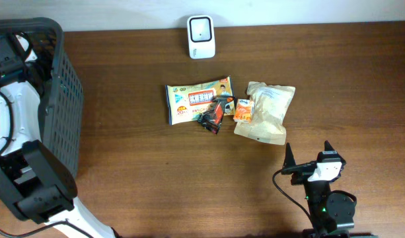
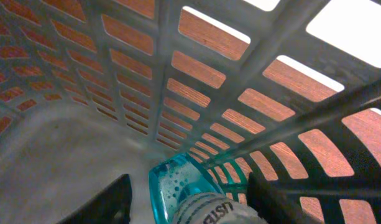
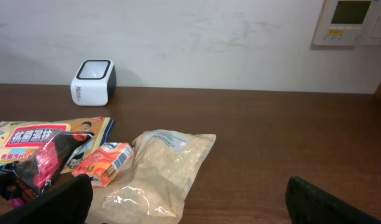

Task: Scan the item barcode
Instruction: 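Grasp the teal Listerine bottle by its cap with left gripper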

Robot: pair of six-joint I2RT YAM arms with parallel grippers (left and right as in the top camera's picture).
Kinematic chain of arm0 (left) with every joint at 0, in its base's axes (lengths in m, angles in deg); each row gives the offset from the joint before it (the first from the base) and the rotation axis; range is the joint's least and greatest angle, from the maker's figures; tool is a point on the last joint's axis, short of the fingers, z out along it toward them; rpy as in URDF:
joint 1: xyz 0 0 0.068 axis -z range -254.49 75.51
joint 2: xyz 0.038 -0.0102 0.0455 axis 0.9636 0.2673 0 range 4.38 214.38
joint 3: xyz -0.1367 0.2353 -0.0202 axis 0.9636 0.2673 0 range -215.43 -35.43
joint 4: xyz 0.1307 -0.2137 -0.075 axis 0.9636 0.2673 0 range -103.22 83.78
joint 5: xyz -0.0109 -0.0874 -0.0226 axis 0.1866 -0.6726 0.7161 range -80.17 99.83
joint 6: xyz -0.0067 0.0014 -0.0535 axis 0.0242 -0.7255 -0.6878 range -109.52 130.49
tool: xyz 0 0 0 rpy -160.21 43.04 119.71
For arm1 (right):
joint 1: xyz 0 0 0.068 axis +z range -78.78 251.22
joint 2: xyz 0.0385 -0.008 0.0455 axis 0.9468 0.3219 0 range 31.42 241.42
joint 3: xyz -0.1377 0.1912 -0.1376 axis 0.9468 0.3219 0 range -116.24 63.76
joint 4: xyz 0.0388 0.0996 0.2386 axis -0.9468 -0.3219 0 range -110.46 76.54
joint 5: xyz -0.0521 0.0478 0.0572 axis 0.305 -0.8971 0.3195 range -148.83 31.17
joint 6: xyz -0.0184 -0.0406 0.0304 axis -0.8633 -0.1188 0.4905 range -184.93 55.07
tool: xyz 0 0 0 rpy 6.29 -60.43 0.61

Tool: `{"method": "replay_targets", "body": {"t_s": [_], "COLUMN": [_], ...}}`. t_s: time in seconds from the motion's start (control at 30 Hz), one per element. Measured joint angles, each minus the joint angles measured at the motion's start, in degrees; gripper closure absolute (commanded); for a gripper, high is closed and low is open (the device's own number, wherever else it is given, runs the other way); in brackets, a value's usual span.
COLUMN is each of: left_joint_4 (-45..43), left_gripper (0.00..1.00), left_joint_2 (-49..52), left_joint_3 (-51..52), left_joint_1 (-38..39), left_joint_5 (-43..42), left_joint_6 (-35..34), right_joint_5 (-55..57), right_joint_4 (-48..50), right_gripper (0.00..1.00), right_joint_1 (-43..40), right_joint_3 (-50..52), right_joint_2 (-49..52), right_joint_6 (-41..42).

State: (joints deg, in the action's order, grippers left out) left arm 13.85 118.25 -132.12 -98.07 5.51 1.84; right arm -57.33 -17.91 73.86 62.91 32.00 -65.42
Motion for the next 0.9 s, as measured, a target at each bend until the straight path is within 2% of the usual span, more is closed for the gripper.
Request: {"method": "replay_targets", "body": {"t_s": [0.1,0.6,0.9], "left_joint_4": [-0.13,-0.17,1.44], "left_gripper": [0.58,0.87,0.89], "left_joint_2": [0.00,-0.02,-5.42], "left_joint_3": [0.00,0.00,1.29], "left_joint_1": [0.00,0.00,0.00], "left_joint_5": [-0.17,-0.13,0.02], "left_joint_6": [0.96,1.79,1.11], "right_joint_5": [0.00,-0.02,-0.02], "right_joint_4": [0.00,0.00,0.00], "right_gripper": [0.01,0.01,0.02], "right_joint_1": [0.00,0.00,0.00], "right_joint_3": [0.00,0.00,0.00], "right_joint_2": [0.00,0.00,0.00], "right_joint_6": [0.00,-0.02,0.00]}}
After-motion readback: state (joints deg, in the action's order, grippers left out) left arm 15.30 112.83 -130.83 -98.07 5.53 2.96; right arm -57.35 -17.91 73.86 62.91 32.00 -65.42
